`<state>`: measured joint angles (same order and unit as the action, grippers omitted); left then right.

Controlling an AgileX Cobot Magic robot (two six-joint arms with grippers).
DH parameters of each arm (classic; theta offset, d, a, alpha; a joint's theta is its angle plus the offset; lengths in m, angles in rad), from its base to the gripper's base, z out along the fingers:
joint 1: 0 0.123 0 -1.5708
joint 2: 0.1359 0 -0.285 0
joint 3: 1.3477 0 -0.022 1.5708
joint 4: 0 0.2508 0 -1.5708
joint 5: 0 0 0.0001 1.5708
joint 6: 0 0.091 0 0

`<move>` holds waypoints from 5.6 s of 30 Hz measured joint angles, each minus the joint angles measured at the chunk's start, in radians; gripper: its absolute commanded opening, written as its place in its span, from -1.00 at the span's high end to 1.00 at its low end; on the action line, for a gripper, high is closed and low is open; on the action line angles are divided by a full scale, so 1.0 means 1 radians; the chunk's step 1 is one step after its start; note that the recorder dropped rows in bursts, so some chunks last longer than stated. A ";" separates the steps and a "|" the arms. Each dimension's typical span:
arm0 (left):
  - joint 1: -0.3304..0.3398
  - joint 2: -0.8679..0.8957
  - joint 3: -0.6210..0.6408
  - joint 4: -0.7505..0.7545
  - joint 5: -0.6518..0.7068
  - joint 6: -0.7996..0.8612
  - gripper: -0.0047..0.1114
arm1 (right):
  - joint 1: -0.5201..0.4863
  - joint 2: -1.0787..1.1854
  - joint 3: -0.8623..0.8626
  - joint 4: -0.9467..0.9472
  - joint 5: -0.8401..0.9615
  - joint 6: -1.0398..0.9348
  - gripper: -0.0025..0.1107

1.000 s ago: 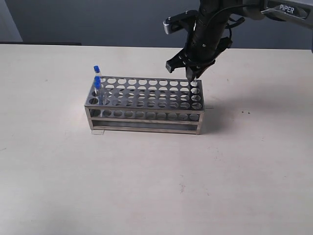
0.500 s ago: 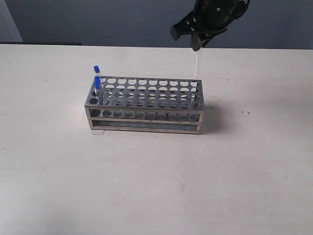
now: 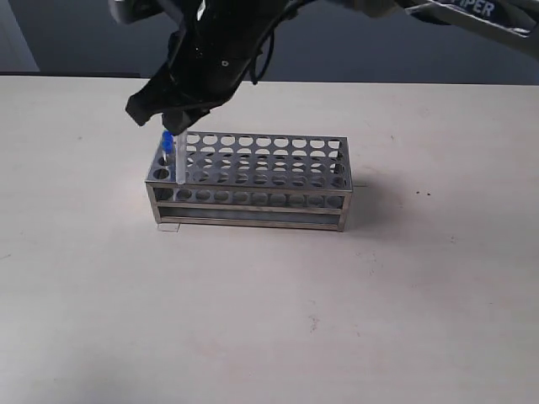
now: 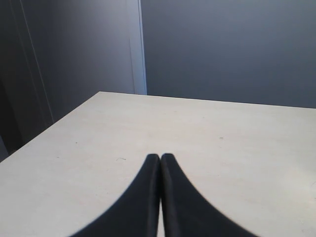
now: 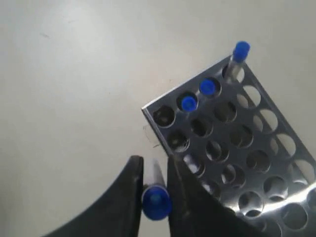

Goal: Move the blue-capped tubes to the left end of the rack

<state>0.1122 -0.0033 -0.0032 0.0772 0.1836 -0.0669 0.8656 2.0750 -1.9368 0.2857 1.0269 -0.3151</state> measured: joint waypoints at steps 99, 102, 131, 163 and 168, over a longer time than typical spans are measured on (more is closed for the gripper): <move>0.000 0.000 0.000 0.000 0.000 0.000 0.91 | 0.015 0.140 -0.222 0.015 0.182 0.041 0.28; 0.000 0.000 0.000 0.000 0.000 0.000 0.91 | 0.015 0.103 -0.222 0.011 0.187 0.053 0.33; 0.000 0.000 0.000 0.000 0.000 0.000 0.91 | 0.015 -0.467 -0.222 -0.121 0.192 0.184 0.96; 0.000 0.000 0.000 0.000 0.000 0.000 0.91 | -0.691 -2.067 1.720 0.193 -0.513 -0.205 0.96; 0.000 0.000 0.000 0.000 0.000 0.000 0.91 | -0.692 -2.069 1.843 0.172 -0.637 -0.224 0.96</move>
<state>0.1122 -0.0033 -0.0032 0.0772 0.1836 -0.0669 0.1740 0.0058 -0.0939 0.4580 0.3895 -0.5388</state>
